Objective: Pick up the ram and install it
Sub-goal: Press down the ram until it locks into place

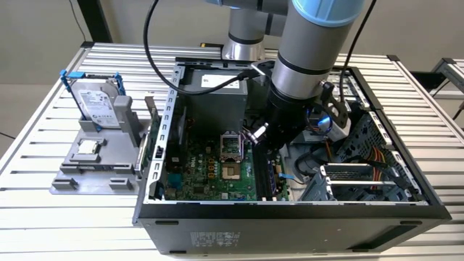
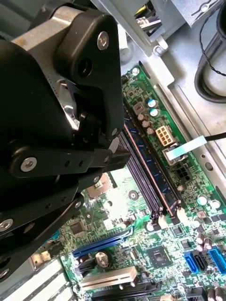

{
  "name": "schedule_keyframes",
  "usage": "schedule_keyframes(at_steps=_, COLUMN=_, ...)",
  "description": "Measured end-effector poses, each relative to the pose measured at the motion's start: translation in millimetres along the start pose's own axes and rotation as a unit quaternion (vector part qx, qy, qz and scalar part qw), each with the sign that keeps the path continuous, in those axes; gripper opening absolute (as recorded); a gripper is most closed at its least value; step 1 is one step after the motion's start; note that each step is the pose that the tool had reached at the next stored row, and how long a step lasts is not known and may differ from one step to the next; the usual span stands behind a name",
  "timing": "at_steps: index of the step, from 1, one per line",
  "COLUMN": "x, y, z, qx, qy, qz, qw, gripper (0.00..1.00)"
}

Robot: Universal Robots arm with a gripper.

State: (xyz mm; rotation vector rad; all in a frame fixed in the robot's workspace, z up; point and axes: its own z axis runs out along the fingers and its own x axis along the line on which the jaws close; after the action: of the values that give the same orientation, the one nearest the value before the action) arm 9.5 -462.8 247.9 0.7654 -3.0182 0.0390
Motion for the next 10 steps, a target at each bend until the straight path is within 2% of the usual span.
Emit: schedule_keyframes(at_steps=10, x=0.0, y=0.0, z=0.0, qx=0.0005, qy=-0.0003, qz=-0.017, qw=0.9999, gripper=0.0)
